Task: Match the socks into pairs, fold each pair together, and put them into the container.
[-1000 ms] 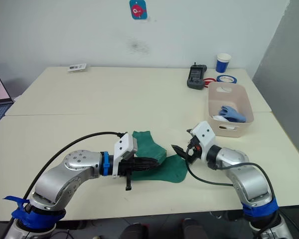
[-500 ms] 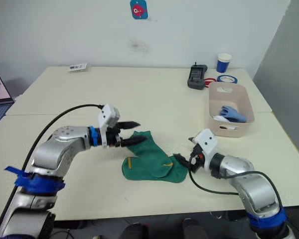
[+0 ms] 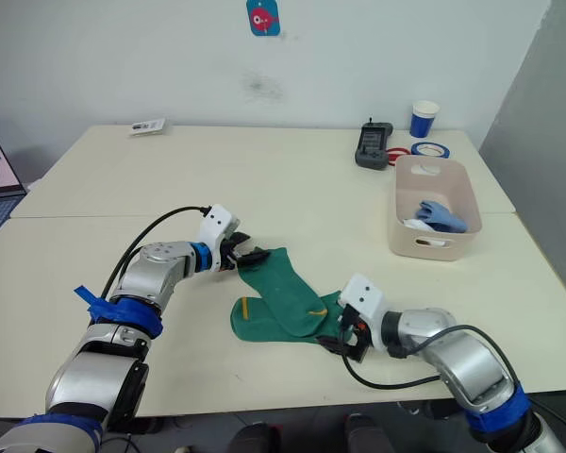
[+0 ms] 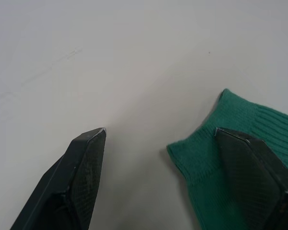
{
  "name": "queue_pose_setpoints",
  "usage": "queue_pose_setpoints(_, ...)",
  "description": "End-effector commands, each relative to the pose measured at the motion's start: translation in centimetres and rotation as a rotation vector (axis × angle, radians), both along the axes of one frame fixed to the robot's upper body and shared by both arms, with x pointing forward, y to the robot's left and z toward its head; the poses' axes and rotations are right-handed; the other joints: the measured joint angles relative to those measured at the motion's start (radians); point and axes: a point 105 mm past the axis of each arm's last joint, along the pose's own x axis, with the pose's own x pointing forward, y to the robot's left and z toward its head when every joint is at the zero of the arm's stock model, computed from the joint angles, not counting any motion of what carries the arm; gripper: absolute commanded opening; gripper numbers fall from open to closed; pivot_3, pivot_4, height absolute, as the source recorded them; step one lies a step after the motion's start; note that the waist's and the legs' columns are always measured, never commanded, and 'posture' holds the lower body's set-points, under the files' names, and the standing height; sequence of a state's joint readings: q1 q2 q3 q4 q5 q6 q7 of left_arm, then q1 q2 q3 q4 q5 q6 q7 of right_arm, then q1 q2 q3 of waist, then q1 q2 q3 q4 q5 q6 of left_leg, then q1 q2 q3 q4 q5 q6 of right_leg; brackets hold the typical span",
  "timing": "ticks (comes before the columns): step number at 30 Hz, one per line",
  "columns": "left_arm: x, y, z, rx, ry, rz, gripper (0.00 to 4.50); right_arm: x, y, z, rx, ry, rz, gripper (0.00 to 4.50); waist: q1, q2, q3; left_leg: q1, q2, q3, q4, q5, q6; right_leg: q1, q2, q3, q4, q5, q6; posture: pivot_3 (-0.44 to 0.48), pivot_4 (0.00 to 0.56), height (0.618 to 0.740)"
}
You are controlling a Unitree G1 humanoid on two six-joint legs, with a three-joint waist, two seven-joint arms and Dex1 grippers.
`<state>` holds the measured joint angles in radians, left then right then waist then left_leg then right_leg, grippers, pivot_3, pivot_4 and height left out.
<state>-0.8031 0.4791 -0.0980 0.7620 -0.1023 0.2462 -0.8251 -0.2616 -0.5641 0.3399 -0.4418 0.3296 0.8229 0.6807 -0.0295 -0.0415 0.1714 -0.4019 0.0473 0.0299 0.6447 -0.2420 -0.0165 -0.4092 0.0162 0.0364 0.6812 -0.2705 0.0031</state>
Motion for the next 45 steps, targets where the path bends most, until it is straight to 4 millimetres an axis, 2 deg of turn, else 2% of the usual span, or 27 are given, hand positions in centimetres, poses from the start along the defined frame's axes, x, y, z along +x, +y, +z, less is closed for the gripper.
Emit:
queue_pose_setpoints(1, -0.1, -0.1, 0.7, 0.006, -0.012, -0.03, 3.39, 0.0, 0.6, 0.6, 0.039, 0.017, 0.011, 3.87, 0.0, 0.0, 0.0, 0.0, 0.0, 0.0, 0.0, 0.0, 0.0, 0.0, 0.0, 0.0, 0.0, 0.0, 0.0, 0.0, 0.15, 0.74)
queue_pose_setpoints(2, -0.1, 0.0, 0.7, 0.005, -0.009, -0.033, 3.21, 0.0, 0.7, 0.7, 0.045, 0.017, 0.017, 3.58, 0.0, 0.0, 0.0, 0.0, 0.0, 0.0, 0.0, 0.0, 0.0, 0.0, 0.0, 0.0, 0.0, 0.0, 0.0, 0.0, 0.15, 0.74)
queue_pose_setpoints(3, -0.2, 0.0, 0.7, 0.003, -0.005, -0.036, 2.82, 0.2, 0.8, 0.8, 0.045, 0.007, 0.018, 3.12, 0.0, 0.0, 0.0, 0.0, 0.0, 0.0, 0.0, 0.0, 0.0, 0.0, 0.0, 0.0, 0.0, 0.0, 0.0, 0.0, 0.15, 0.74)
queue_pose_setpoints(5, -0.4, 0.0, 0.7, 0.003, 0.001, -0.045, 2.24, 0.6, 1.1, 1.0, 0.044, -0.017, 0.017, 2.5, -0.002, 0.0, 0.0, 0.0, 0.0, 0.0, 0.0, 0.0, 0.0, 0.0, 0.0, 0.0, 0.0, 0.0, 0.0, 0.0, 0.15, 0.74)
queue_pose_setpoints(9, -0.7, 0.0, 0.6, 0.004, 0.011, -0.057, 0.85, 1.0, 1.6, 1.5, 0.055, -0.032, 0.019, 0.96, -0.002, 0.0, 0.0, 0.0, 0.0, 0.0, 0.0, 0.0, 0.0, 0.0, 0.0, 0.0, 0.0, 0.0, 0.0, 0.0, 0.15, 0.74)
queue_pose_setpoints(12, -1.0, 0.0, 0.5, 0.005, 0.016, -0.062, 0.02, 1.2, 1.8, 1.8, 0.083, -0.015, 0.014, 0.02, -0.002, 0.0, 0.0, 0.0, 0.0, 0.0, 0.0, 0.0, 0.0, 0.0, 0.0, 0.0, 0.001, 0.0, 0.0, 0.0, 0.15, 0.74)
queue_pose_setpoints(21, -1.4, 0.2, 0.3, 0.007, 0.024, -0.06, 0.02, 1.2, 1.3, 2.1, 0.063, -0.032, 0.033, 0.02, -0.001, 0.0, 0.0, 0.0, 0.0, 0.0, 0.0, 0.0, 0.0, 0.0, 0.0, 0.0, 0.001, 0.0, 0.0, 0.0, 0.15, 0.74)
queue_pose_setpoints(24, -1.4, 0.4, 0.3, 0.01, 0.025, -0.057, 0.0, 1.2, 1.4, 3.0, 0.064, -0.071, 0.072, 0.63, -0.002, 0.0, 0.0, 0.0, 0.0, 0.0, 0.0, 0.0, 0.0, 0.0, 0.0, 0.0, 0.001, 0.0, 0.0, 0.0, 0.15, 0.74)
queue_pose_setpoints(27, -1.4, 0.4, 0.3, 0.01, 0.026, -0.056, 0.0, 1.8, 1.6, 3.5, 0.055, -0.119, 0.073, 1.66, -0.002, 0.0, 0.0, 0.0, 0.0, 0.0, 0.0, 0.0, 0.0, 0.0, 0.0, 0.0, 0.001, 0.0, 0.0, 0.0, 0.15, 0.74)
queue_pose_setpoints(30, -1.4, 0.4, 0.4, 0.009, 0.027, -0.056, 0.0, 1.9, 1.7, 3.0, 0.015, -0.141, 0.109, 2.69, -0.002, 0.0, 0.0, 0.0, 0.0, -0.001, 0.0, 0.0, 0.0, 0.0, 0.0, 0.0, 0.001, 0.0, 0.0, 0.0, 0.15, 0.74)
queue_pose_setpoints(38, -1.3, 0.7, 0.4, 0.022, 0.03, -0.045, 0.0, 1.3, 1.7, 1.9, -0.055, -0.132, 0.192, 2.69, -0.002, 0.0, 0.0, 0.0, 0.0, 0.0, 0.0, 0.0, 0.0, 0.0, 0.0, 0.0, 0.001, 0.0, 0.0, 0.0, 0.15, 0.74)
queue_pose_setpoints(45, -1.4, 0.8, 0.2, 0.029, 0.033, -0.046, 0.0, 2.1, 0.9, 1.5, -0.054, -0.068, 0.1, 2.69, -0.002, 0.0, 0.0, 0.0, 0.0, 0.0, 0.0, 0.0, 0.0, 0.0, 0.0, 0.0, 0.001, 0.0, 0.0, 0.0, 0.15, 0.74)
